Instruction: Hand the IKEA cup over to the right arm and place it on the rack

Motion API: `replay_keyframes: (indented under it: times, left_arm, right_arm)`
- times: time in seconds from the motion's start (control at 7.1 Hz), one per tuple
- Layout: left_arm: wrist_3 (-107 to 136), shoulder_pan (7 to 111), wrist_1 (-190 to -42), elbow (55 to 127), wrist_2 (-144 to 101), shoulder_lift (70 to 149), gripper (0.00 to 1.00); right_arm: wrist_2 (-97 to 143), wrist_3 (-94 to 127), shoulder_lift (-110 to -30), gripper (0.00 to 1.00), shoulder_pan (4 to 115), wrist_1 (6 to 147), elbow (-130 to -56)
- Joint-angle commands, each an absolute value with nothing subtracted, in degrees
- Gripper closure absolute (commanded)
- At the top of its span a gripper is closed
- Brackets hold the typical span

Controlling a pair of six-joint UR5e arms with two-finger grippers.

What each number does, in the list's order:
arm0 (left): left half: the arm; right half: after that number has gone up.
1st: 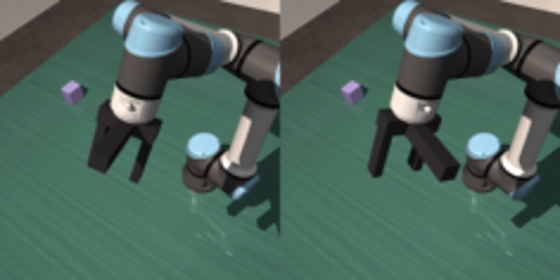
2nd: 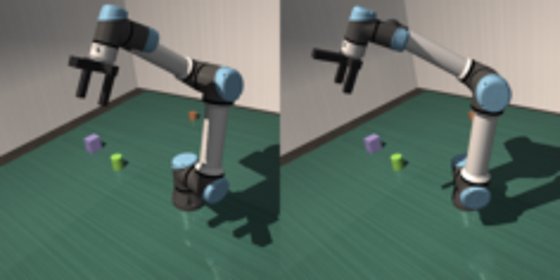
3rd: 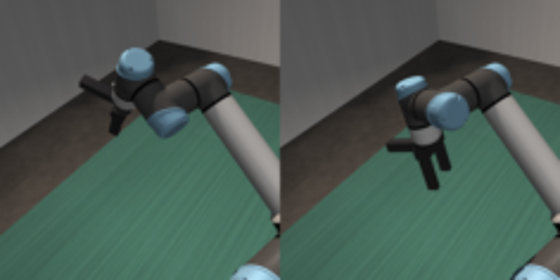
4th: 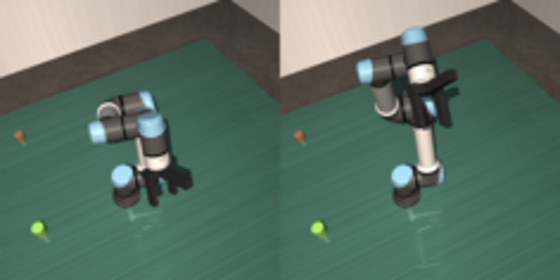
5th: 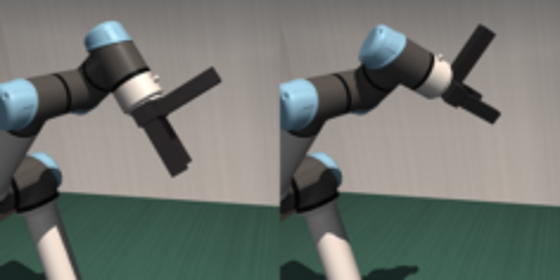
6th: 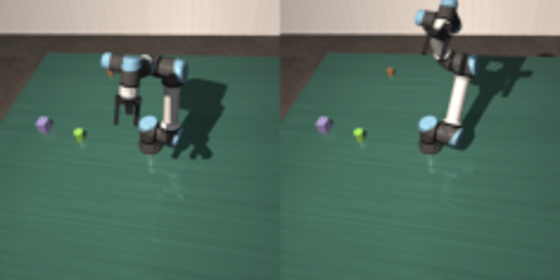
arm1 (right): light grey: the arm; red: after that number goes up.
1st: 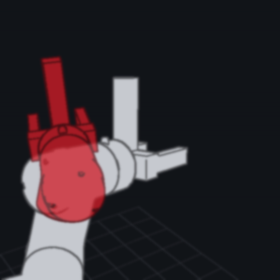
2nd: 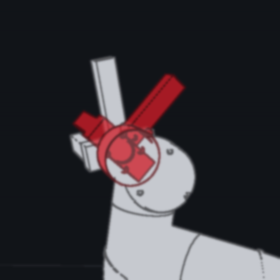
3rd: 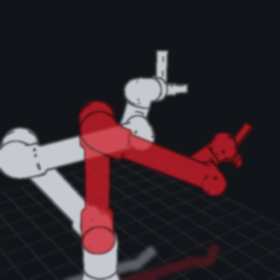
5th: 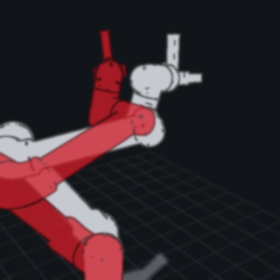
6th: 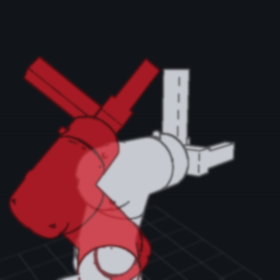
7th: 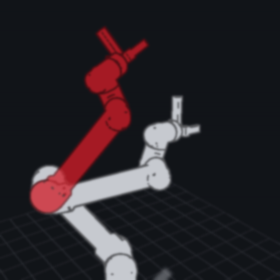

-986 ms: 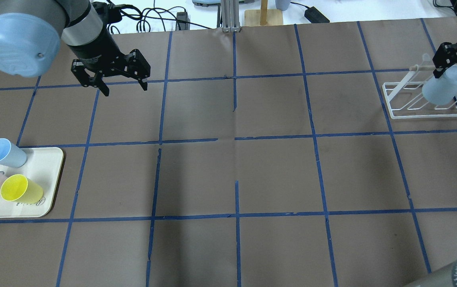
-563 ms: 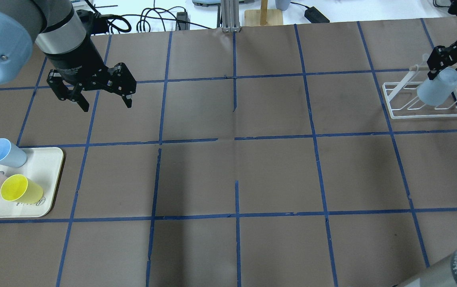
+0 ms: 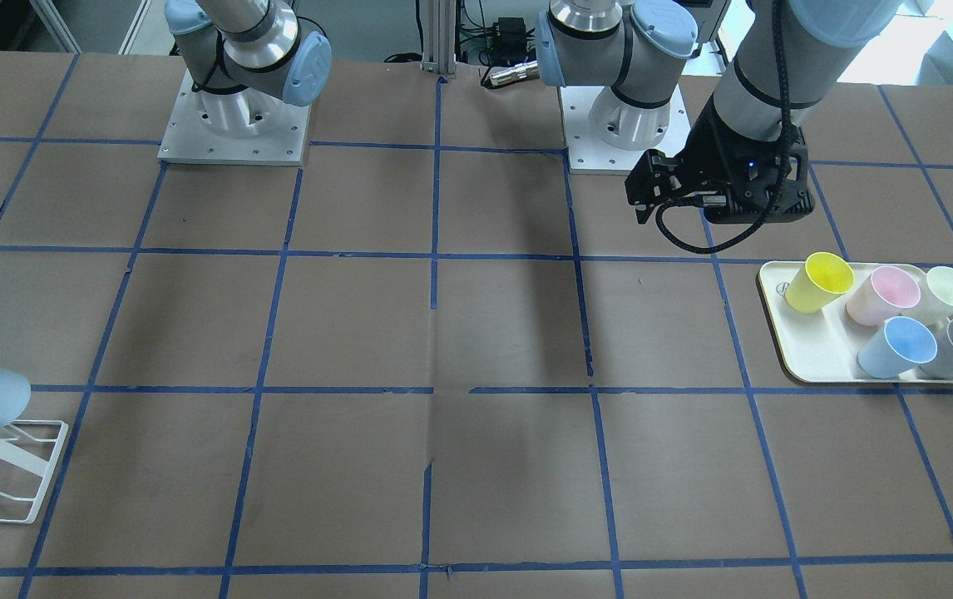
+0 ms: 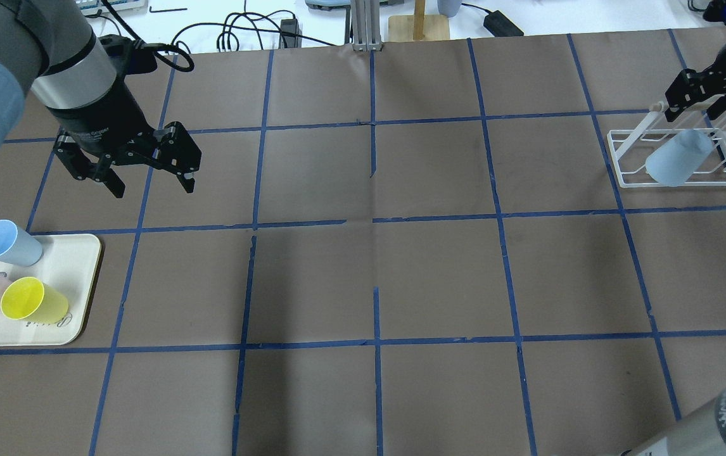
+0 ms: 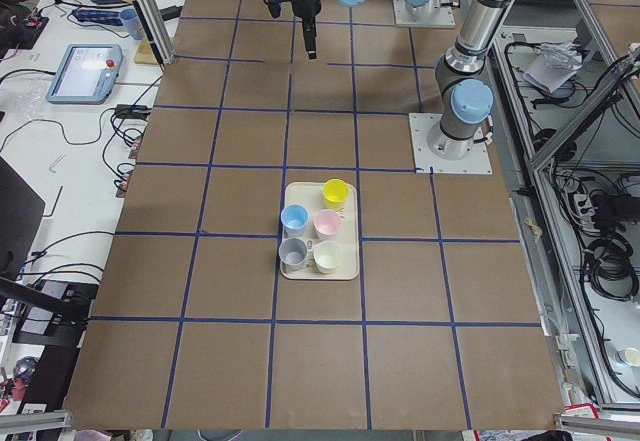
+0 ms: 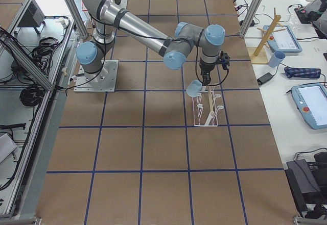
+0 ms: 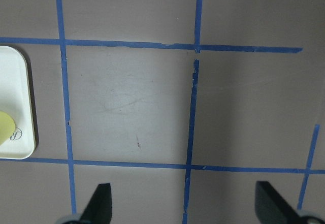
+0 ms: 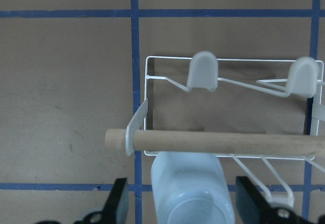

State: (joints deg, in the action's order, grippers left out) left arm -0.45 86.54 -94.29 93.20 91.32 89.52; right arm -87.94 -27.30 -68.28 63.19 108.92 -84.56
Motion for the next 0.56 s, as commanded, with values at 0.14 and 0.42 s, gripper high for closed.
replay_keyframes:
  times: [0.14,0.42]
  left_arm:
    - [0.4,87.1,-94.0,94.1,90.7,88.3,0.0]
    - [0.4,87.1,-94.0,94.1,89.4,88.0,0.0]
  right_arm:
    - [-88.3,-27.2,-71.6,0.0,63.5,105.5,-82.5]
    - [-88.1,-26.2,-77.8,0.0,64.2,93.6,-79.8]
